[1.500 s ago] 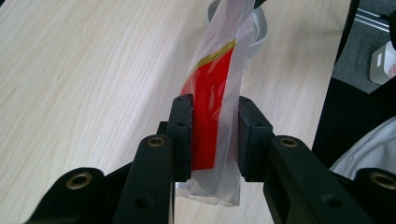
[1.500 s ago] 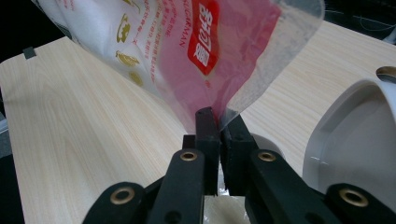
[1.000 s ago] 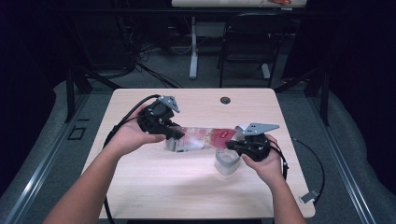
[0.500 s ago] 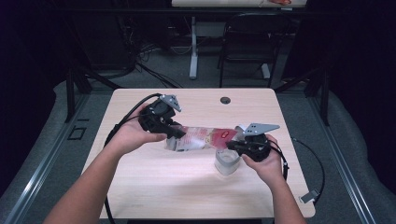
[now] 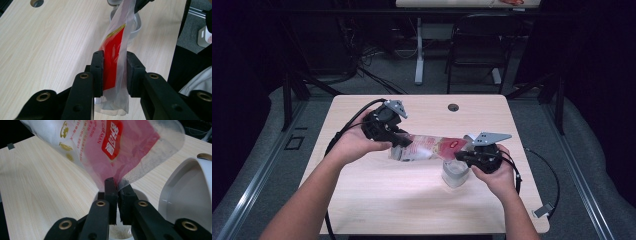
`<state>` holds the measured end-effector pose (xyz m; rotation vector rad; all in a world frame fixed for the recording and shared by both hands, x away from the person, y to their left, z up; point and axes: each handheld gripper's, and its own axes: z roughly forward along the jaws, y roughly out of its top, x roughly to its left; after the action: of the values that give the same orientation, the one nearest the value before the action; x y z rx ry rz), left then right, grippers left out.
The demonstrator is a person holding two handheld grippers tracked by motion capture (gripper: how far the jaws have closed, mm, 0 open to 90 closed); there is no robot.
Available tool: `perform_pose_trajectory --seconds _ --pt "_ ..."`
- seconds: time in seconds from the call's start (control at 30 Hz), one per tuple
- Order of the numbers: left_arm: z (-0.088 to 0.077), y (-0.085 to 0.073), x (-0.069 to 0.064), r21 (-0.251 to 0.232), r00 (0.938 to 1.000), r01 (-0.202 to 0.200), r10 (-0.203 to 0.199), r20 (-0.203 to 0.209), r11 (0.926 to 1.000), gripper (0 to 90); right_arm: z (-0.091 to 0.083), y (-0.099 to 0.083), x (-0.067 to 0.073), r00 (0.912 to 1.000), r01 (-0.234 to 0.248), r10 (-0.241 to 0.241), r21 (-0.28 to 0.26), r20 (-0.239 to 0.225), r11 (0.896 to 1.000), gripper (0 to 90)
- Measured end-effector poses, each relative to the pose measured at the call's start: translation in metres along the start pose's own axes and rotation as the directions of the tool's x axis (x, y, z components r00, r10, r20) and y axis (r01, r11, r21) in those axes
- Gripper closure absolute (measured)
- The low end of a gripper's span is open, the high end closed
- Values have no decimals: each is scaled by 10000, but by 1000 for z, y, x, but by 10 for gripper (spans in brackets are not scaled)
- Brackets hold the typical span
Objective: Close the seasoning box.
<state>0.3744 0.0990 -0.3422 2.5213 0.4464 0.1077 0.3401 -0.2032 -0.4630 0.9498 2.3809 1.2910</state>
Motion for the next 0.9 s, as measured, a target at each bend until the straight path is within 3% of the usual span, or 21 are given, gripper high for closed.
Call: perform_pose_trajectory --seconds 0.9 --pt "-1 7 -1 -236 10000 -94 94 -12 9997 741 -3 -2 -1 9998 -208 207 -49 -53 9998 877"
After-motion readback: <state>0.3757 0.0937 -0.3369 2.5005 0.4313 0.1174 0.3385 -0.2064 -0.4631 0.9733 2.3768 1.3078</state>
